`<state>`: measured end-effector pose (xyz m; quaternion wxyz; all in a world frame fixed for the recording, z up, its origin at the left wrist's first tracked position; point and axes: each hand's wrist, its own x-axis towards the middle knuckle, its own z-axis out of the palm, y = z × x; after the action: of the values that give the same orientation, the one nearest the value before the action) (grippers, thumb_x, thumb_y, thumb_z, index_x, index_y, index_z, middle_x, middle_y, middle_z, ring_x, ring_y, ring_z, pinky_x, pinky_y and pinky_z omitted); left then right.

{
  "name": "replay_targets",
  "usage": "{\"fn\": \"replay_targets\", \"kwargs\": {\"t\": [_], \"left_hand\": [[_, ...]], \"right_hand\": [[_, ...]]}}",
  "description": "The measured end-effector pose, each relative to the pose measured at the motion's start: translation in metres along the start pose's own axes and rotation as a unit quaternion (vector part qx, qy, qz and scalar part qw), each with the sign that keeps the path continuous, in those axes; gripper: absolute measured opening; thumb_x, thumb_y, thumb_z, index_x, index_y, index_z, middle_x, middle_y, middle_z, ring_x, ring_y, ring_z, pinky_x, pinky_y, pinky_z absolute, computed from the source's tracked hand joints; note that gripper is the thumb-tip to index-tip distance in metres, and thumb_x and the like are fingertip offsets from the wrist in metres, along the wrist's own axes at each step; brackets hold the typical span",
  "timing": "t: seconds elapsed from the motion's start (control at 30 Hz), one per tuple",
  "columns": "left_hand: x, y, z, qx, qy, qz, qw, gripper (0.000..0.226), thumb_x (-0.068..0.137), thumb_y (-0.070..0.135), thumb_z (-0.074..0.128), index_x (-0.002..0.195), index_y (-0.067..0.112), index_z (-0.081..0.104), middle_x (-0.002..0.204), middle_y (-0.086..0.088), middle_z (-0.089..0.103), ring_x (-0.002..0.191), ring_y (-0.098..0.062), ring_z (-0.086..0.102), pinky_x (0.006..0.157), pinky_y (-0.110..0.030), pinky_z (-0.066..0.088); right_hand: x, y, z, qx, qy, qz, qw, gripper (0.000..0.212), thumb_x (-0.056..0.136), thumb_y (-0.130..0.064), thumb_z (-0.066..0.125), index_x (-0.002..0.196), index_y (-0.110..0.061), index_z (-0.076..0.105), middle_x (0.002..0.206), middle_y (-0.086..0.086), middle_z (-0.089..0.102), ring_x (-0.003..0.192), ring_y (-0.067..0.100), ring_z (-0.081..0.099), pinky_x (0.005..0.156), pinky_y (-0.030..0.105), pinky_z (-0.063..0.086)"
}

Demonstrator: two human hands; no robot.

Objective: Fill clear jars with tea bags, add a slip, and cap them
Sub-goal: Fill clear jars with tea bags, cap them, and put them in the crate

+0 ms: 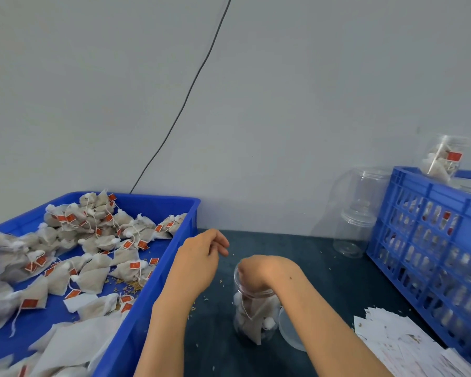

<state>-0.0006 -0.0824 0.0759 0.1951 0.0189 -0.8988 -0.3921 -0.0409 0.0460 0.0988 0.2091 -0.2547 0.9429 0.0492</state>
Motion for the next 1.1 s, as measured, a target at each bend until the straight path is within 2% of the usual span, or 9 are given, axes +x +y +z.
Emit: {"fn": "replay_targets", "kwargs": {"t": [0.07,0.17,0.27,0.33,0.47,0.53,0.73,0.87,1.1], "left_hand": [[-0.007,-0.005,0.005,0.006,0.008,-0.031,0.999,0.035,0.093,-0.002,0.039,0.087,0.026,0.06,0.082,0.011,0.068,0.076,-0.01,0.063,0.074,-0.033,0.055],[-0.02,-0.012,0.01,0.04,-0.017,-0.063,0.997,0.034,0.093,-0.002,0.037,0.089,0.025,0.059,0.084,0.012,0.065,0.079,-0.008,0.062,0.073,-0.027,0.053],[-0.039,-0.024,0.009,0.091,-0.052,-0.082,0.991,0.032,0.092,-0.003,0.04,0.094,0.023,0.058,0.09,0.011,0.064,0.085,-0.007,0.061,0.077,-0.025,0.052],[-0.056,-0.033,0.007,0.115,-0.068,-0.101,0.986,0.032,0.091,-0.003,0.042,0.097,0.023,0.059,0.096,0.008,0.064,0.09,-0.009,0.061,0.079,-0.025,0.052],[-0.09,-0.053,0.004,0.148,-0.108,-0.119,0.976,0.032,0.088,-0.002,0.048,0.097,0.027,0.058,0.101,0.007,0.057,0.092,-0.011,0.058,0.078,-0.023,0.047],[-0.104,-0.06,0.005,0.165,-0.125,-0.12,0.971,0.028,0.087,0.002,0.057,0.098,0.028,0.056,0.098,0.009,0.052,0.09,-0.009,0.055,0.08,-0.022,0.046],[-0.131,-0.074,0.006,0.182,-0.102,-0.134,0.969,0.027,0.082,0.013,0.071,0.095,0.028,0.054,0.099,0.008,0.051,0.09,-0.006,0.053,0.072,-0.016,0.04],[-0.134,-0.072,0.008,0.152,-0.084,-0.145,0.974,0.027,0.079,0.002,0.071,0.089,0.023,0.057,0.091,0.006,0.06,0.081,-0.004,0.058,0.071,-0.016,0.045],[-0.134,-0.072,0.01,0.123,-0.036,-0.145,0.981,0.03,0.08,-0.004,0.063,0.077,0.025,0.055,0.079,0.003,0.062,0.065,0.0,0.059,0.065,-0.023,0.053]], "right_hand": [[0.0,0.001,-0.004,0.003,-0.003,0.008,1.0,0.023,0.094,-0.022,0.05,0.11,-0.009,0.062,0.113,0.01,0.063,0.096,0.028,0.057,0.08,0.035,0.043],[-0.008,0.009,-0.008,0.042,0.038,-0.003,0.998,0.019,0.087,-0.007,0.049,0.097,-0.006,0.064,0.087,0.008,0.065,0.075,0.023,0.056,0.066,0.028,0.044],[-0.023,0.017,-0.005,0.121,0.13,-0.029,0.984,0.037,0.087,0.003,0.041,0.107,-0.011,0.069,0.108,0.005,0.067,0.091,0.022,0.061,0.081,0.032,0.051],[-0.035,0.017,0.002,0.192,0.213,-0.057,0.956,0.042,0.088,0.004,0.037,0.107,-0.016,0.069,0.108,0.0,0.066,0.099,0.019,0.063,0.087,0.033,0.052],[-0.057,0.003,0.031,0.291,0.37,-0.115,0.875,0.04,0.087,0.003,0.036,0.091,-0.021,0.068,0.093,-0.008,0.067,0.087,0.009,0.062,0.078,0.025,0.05],[-0.062,-0.008,0.051,0.327,0.399,-0.145,0.845,0.04,0.085,0.003,0.036,0.083,-0.023,0.066,0.086,-0.01,0.065,0.082,0.004,0.06,0.077,0.022,0.049],[-0.046,-0.046,0.114,0.351,0.257,-0.163,0.885,0.039,0.082,0.002,0.038,0.088,-0.017,0.071,0.085,-0.006,0.066,0.078,0.007,0.06,0.078,0.022,0.049],[-0.029,-0.056,0.144,0.37,0.206,-0.119,0.898,0.038,0.08,0.0,0.039,0.09,-0.016,0.071,0.094,0.005,0.071,0.082,0.015,0.062,0.083,0.028,0.052],[-0.015,-0.064,0.159,0.397,0.207,-0.081,0.89,0.016,0.084,-0.018,0.062,0.098,-0.023,0.068,0.084,-0.018,0.06,0.076,0.002,0.053,0.077,0.019,0.043]]}}
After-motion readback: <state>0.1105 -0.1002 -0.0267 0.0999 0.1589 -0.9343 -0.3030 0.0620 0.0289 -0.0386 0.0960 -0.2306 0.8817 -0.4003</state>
